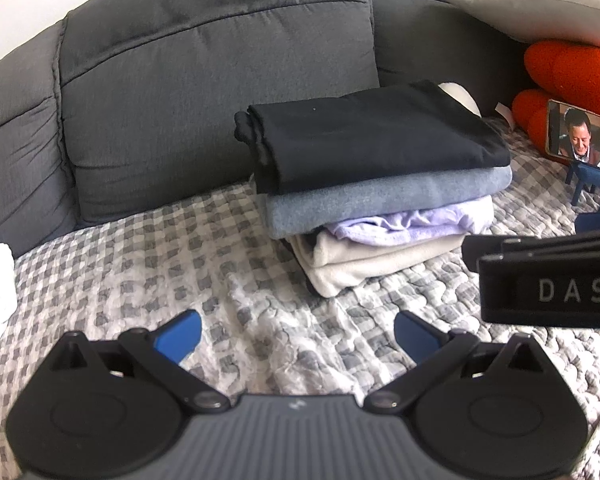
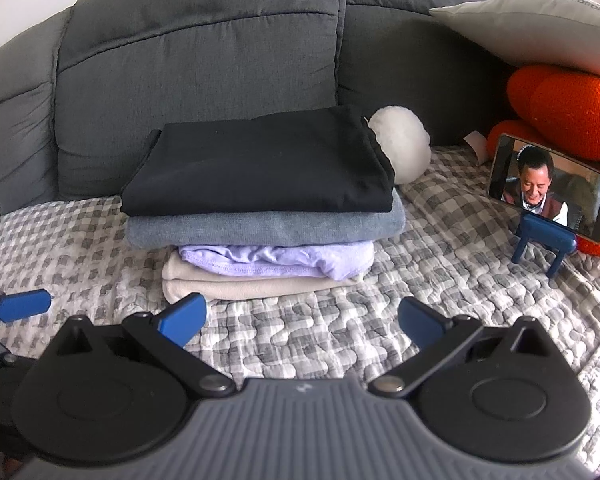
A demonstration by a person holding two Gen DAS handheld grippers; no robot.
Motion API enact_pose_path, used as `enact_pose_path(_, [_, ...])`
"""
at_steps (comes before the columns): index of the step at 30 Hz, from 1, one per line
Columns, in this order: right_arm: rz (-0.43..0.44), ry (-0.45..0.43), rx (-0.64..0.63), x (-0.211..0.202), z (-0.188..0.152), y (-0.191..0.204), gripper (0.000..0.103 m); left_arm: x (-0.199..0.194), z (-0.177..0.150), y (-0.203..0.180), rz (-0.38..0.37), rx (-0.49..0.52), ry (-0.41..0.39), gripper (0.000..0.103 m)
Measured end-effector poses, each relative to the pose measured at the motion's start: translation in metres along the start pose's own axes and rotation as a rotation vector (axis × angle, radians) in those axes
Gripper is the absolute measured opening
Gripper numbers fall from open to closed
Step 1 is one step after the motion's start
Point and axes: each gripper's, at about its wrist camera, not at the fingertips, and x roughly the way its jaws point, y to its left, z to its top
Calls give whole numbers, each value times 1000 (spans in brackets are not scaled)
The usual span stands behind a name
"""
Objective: Fold clothes
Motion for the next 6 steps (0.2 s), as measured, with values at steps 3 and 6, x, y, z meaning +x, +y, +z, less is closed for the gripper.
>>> enact_pose_path(3, [-1, 3, -5, 0, 0, 1, 103, 0, 0, 0, 2, -3, 1, 102])
enact_pose_path(6, [0, 2, -9, 0, 0, 2, 103, 0, 1, 0, 5, -7, 5, 102])
